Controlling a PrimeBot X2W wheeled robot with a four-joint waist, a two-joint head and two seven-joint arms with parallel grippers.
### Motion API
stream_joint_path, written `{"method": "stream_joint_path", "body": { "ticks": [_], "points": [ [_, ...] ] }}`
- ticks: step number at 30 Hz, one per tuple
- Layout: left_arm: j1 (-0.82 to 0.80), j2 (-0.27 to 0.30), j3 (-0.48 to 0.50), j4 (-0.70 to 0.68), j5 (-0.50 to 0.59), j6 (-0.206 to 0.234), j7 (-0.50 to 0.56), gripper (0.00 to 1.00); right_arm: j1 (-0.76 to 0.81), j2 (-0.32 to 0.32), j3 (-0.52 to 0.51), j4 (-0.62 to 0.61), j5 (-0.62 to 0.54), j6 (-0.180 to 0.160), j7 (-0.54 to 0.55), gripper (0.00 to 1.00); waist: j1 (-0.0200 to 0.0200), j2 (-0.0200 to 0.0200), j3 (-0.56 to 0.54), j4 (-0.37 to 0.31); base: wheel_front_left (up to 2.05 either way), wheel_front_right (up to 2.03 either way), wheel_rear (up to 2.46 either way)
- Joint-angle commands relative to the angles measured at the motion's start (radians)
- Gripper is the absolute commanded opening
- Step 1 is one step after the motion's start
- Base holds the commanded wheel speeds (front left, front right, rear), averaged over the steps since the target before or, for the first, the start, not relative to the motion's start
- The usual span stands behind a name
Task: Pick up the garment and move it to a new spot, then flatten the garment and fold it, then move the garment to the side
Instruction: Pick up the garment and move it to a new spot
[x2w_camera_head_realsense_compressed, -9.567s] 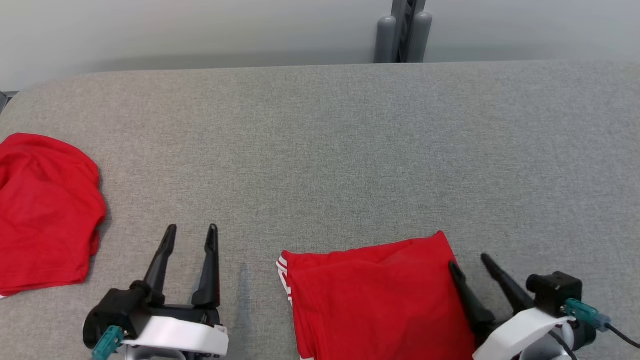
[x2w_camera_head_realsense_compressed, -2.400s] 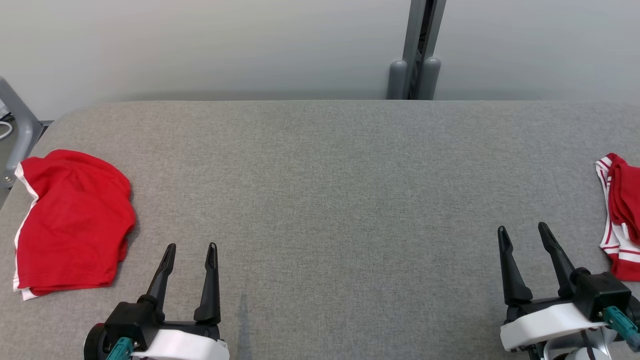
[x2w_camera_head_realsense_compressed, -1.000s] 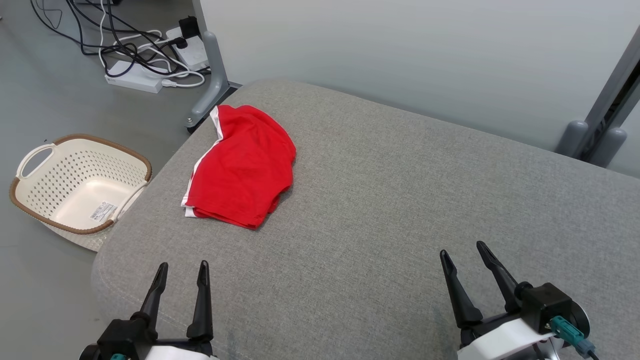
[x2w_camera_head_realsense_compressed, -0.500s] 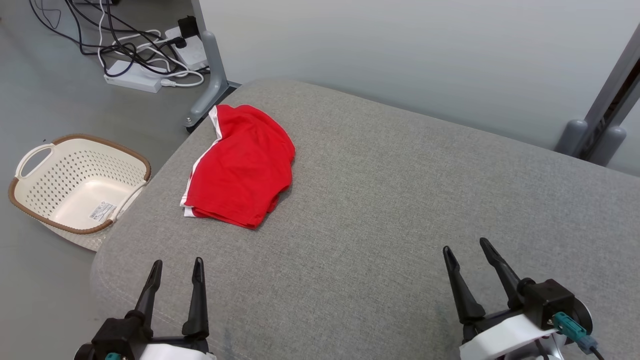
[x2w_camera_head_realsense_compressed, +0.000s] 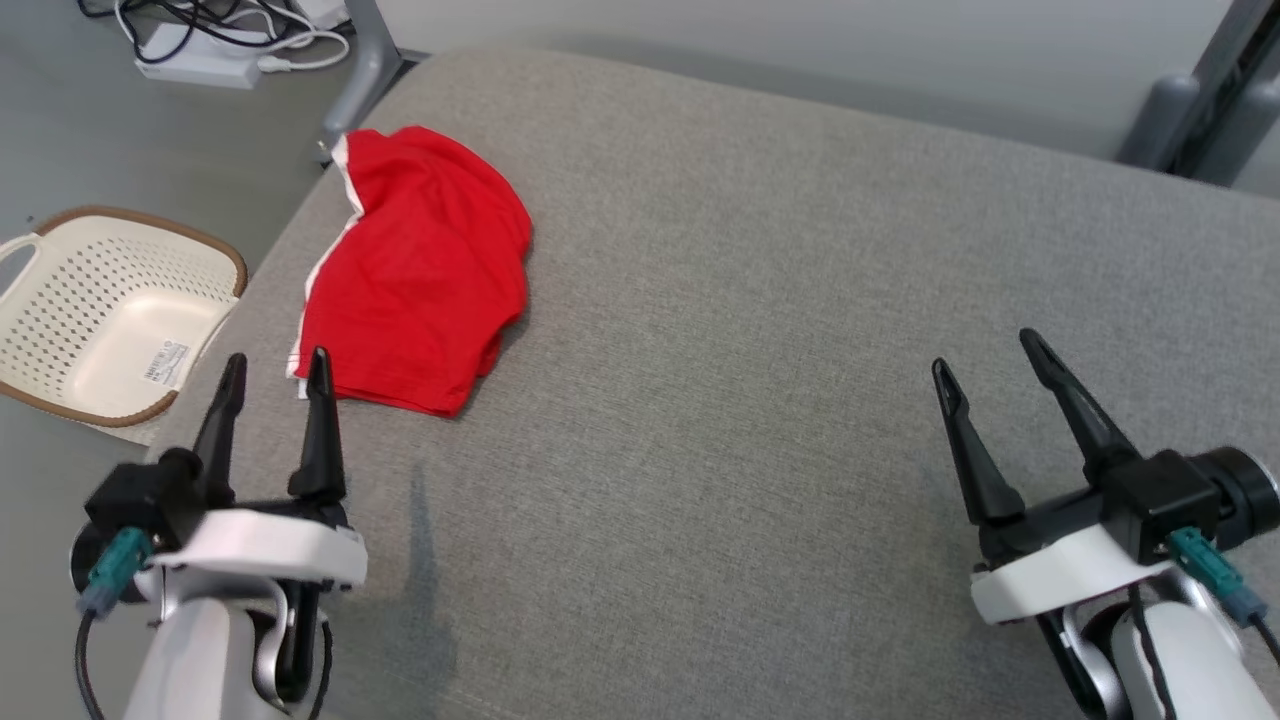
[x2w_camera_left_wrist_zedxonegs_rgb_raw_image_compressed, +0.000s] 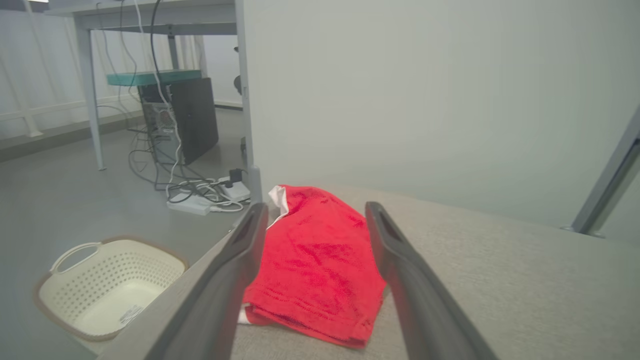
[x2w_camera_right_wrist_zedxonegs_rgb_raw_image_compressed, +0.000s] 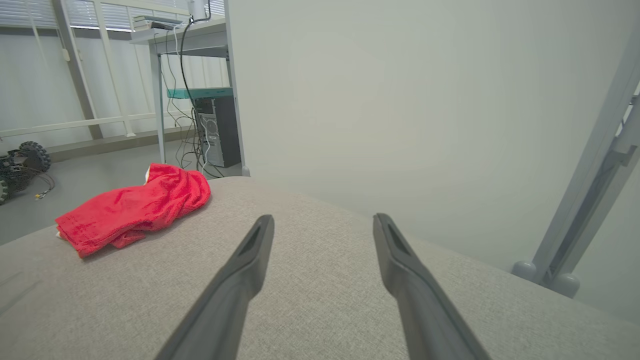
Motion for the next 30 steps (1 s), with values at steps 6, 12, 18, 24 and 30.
{"method": "stream_joint_path", "body": {
  "ticks": [6, 12, 18, 24, 30],
  "points": [
    [-0.251, 0.077, 0.021, 0.225, -0.076, -0.043, 0.118, 1.00, -0.065, -0.039, 0.007, -0.137, -0.026, 0.000, 0.088, 1.00, 0.0000, 0.0000, 0.169, -0.089, 0.00, 0.00, 0.00],
    [-0.468, 0.166, 0.023, 0.389, -0.138, -0.063, 0.233, 1.00, -0.088, -0.042, 0.016, -0.221, -0.036, 0.000, 0.132, 1.00, 0.0000, 0.0000, 0.266, -0.152, 0.00, 0.00, 0.00],
    [-0.634, 0.225, 0.036, 0.544, -0.220, -0.071, 0.336, 1.00, -0.111, -0.020, 0.029, -0.258, -0.027, 0.000, 0.146, 1.00, 0.0000, 0.0000, 0.335, -0.213, 0.00, 0.00, 0.00],
    [-0.742, 0.280, 0.017, 0.688, -0.235, -0.073, 0.424, 1.00, -0.127, -0.009, 0.051, -0.259, -0.038, 0.000, 0.138, 1.00, 0.0000, 0.0000, 0.372, -0.252, 0.00, 0.00, 0.00],
    [-0.796, 0.321, -0.012, 0.800, -0.203, -0.046, 0.440, 1.00, -0.133, 0.007, 0.077, -0.243, -0.040, 0.000, 0.123, 1.00, 0.0000, 0.0000, 0.393, -0.276, 0.00, 0.00, 0.00]
  ]
}}
